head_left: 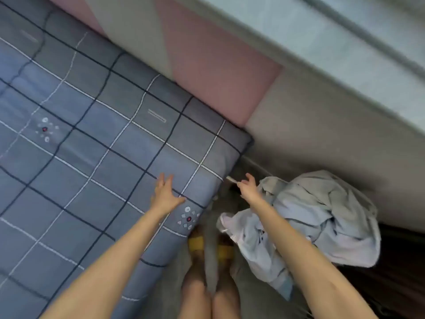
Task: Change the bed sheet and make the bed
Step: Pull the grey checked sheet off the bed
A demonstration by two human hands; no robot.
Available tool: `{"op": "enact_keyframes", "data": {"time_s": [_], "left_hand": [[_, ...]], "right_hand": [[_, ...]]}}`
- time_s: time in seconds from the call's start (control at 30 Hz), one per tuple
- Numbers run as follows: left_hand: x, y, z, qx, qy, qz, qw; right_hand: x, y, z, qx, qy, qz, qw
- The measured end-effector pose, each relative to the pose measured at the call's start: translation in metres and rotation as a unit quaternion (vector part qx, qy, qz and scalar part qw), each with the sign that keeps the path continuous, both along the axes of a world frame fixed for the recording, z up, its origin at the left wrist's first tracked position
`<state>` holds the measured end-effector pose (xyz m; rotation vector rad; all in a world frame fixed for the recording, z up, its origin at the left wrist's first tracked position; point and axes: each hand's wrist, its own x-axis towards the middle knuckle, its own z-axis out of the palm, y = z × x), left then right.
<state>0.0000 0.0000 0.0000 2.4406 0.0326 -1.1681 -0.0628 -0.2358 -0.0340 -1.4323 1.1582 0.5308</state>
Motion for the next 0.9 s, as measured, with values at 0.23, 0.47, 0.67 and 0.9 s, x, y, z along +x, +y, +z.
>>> {"op": "enact_keyframes", "data": {"time_s": [0.23, 0.47, 0.67, 0.9], "left_hand": [[0.013, -0.031, -0.135, 0.174, 0.094, -0.110, 0.974], [0.013, -0.034, -0.161, 0.209, 0.086, -0.114, 0.967], [0.010, -0.031, -0.160, 0.199, 0.082, -0.099, 0.972], [0.012, -0.033, -0.149, 0.194, 0.088, -0.104, 0.971]], "right_hand": [[0.053, -0.076, -0.156, -0.063, 0.069, -0.069, 0.993], [0.117, -0.108, -0.220, -0.070, -0.002, -0.008, 0.998], [0.113, -0.083, -0.224, -0.179, -0.025, -0.088, 0.980], [0.046, -0.053, -0.135, -0.369, -0.078, -0.192, 0.906]]}}
